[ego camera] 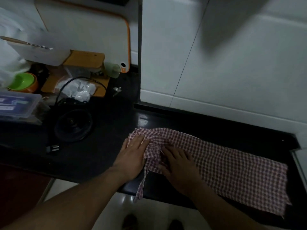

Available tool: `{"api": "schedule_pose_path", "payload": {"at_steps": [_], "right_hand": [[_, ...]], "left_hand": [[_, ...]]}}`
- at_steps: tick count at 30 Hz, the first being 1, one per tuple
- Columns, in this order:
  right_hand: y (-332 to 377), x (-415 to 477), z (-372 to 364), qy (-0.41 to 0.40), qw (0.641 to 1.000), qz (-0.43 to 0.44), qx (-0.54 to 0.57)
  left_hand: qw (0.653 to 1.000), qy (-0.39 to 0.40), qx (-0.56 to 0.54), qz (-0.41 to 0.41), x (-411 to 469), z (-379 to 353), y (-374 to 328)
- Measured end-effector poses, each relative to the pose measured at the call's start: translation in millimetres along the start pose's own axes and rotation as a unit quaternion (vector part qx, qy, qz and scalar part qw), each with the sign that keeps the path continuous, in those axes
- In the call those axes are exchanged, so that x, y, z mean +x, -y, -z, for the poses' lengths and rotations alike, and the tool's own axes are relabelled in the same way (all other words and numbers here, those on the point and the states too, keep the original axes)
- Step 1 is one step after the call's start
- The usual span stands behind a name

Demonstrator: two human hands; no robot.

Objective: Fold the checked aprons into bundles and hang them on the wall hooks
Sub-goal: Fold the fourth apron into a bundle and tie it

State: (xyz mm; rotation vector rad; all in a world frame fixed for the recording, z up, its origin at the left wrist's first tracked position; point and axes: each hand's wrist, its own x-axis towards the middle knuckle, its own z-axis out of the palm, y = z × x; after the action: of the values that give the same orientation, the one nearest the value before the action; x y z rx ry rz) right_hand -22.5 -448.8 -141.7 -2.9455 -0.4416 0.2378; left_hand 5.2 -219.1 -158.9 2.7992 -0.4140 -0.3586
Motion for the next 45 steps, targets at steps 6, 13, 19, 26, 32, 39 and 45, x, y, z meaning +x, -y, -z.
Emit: {"api": "schedule_pose_path", "payload": {"at_steps": [6, 13, 19, 26, 32, 39, 45], "right_hand": [[-11, 3, -24, -0.004, 1.000, 0.004, -0.015], [-10, -1, -10, -0.036, 0.999, 0.010, 0.026], [-21, 3, -27, -0.072, 0.996, 0.005, 0.053], [-63, -39, -6, -0.145, 0.976, -0.032, 0.161], [-116, -100, 30, -0.083, 0.738, -0.385, 0.548], [-125, -53, 41, -0.008, 0.656, -0.411, 0.633], [-113, -23, 29, 0.012, 0.737, -0.392, 0.550]], "left_hand": [[0.973, -0.093, -0.193, 0.088, -10, 17, 16], [0.933, -0.003, -0.261, 0.249, 13, 26, 8], [0.917, -0.101, -0.359, 0.142, 19, 57, -59], [0.974, -0.085, -0.209, 0.010, 46, 53, -188], [0.998, -0.032, -0.045, -0.029, 64, 10, -243], [0.992, 0.027, -0.094, -0.079, 56, -12, -238], [0.921, -0.070, -0.258, 0.284, 76, -3, -172]]}}
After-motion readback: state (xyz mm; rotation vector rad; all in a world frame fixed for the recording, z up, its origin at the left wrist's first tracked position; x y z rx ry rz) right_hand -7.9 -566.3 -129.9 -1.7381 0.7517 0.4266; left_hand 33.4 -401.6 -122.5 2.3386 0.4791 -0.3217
